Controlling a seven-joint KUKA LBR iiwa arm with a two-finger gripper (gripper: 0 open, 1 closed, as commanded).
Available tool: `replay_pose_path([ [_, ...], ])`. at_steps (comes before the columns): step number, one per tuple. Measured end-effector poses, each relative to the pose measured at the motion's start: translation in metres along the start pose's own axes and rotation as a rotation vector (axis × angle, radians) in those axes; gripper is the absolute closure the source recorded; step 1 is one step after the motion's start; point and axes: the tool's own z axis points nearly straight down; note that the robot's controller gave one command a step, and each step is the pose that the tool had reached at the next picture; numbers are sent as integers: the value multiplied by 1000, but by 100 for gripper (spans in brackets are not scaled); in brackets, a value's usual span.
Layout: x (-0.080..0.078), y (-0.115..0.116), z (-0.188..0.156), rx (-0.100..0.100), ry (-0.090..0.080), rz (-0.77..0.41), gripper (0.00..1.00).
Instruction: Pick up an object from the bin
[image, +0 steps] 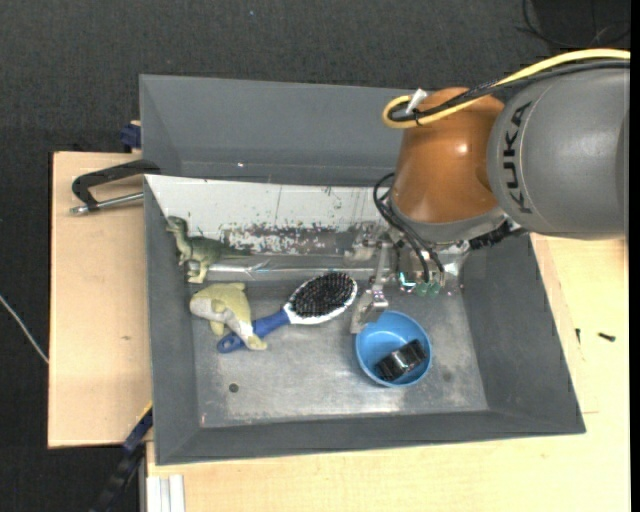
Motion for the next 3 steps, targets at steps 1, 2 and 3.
replay_pose_path([
  [1,-11,53,71,1,-11,-345,0],
  [2,-14,76,53,2,-13,-566,0],
  [3,-21,62,44,2,-13,-533,0],
])
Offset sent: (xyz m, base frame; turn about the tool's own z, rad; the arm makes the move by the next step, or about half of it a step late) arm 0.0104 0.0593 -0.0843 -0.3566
